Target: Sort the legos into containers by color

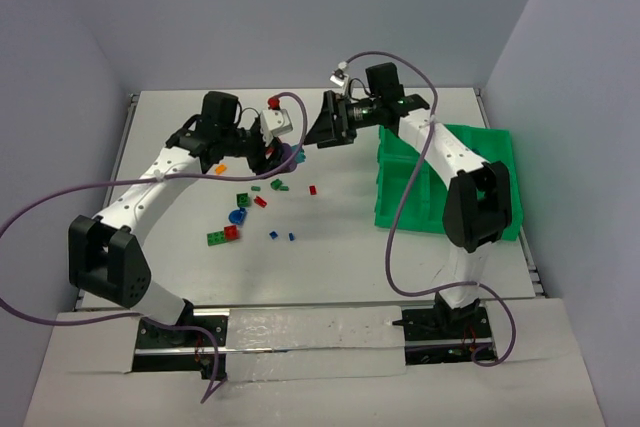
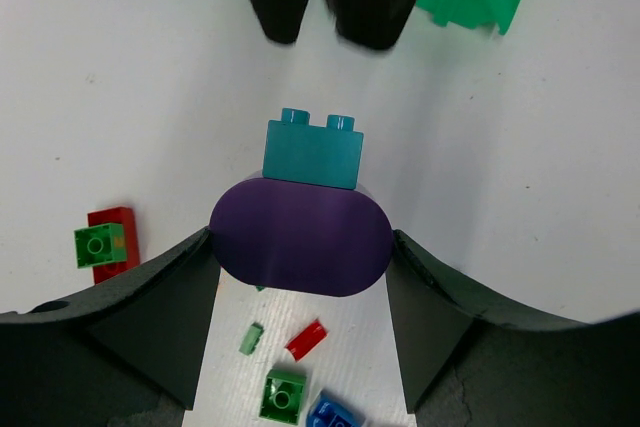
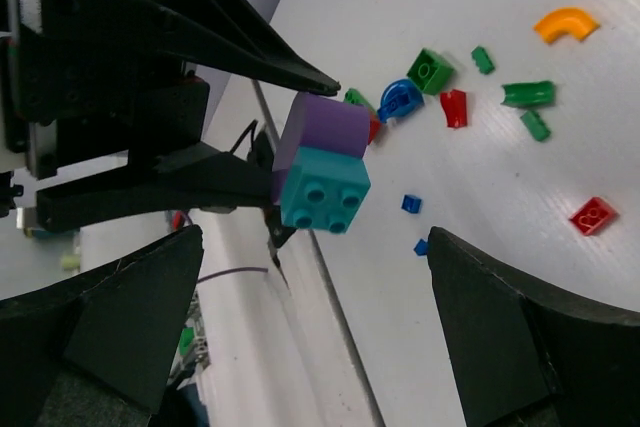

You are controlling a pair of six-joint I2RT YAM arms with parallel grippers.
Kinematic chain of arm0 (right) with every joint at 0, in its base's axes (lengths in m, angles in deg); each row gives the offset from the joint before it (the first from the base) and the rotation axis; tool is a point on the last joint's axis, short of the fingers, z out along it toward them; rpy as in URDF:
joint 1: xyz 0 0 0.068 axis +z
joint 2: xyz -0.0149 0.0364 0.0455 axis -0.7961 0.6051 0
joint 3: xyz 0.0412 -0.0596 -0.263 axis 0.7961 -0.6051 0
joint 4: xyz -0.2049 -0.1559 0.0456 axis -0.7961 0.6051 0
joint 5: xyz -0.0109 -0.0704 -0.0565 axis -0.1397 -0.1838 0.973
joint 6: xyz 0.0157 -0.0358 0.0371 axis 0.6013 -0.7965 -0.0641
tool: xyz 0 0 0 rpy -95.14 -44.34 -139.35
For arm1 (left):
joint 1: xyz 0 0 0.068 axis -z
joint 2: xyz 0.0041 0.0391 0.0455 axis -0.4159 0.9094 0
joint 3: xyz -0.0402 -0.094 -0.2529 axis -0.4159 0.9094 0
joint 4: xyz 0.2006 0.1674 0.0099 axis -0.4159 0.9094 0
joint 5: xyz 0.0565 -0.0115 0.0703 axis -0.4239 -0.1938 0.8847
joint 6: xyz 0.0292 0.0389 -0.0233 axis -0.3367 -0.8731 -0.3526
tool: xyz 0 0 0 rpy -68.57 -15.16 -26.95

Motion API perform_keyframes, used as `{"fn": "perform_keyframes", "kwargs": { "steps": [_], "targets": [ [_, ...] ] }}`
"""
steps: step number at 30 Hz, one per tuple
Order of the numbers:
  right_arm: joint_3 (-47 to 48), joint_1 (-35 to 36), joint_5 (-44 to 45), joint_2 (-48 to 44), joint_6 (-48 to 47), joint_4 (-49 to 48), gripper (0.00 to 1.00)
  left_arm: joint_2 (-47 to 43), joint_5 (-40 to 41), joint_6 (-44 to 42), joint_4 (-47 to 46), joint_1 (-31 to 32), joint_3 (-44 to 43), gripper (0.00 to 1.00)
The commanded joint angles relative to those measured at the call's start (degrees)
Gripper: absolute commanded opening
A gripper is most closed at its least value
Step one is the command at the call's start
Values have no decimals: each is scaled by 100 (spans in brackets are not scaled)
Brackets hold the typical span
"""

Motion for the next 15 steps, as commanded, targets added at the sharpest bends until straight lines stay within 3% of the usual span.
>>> {"fn": "perform_keyframes", "kwargs": {
  "steps": [1, 8, 15],
  "targets": [
    [155, 187, -312, 111, 190, -276, 100, -187, -93, 246, -157, 164, -164, 20],
    [38, 321, -528, 280, 379, -366, 90, -230, -66, 308, -230, 207, -167, 18],
    [-306, 322, -950, 338, 1116, -1070, 56, -230, 145, 343, -378, 232, -146, 14]
  ]
}}
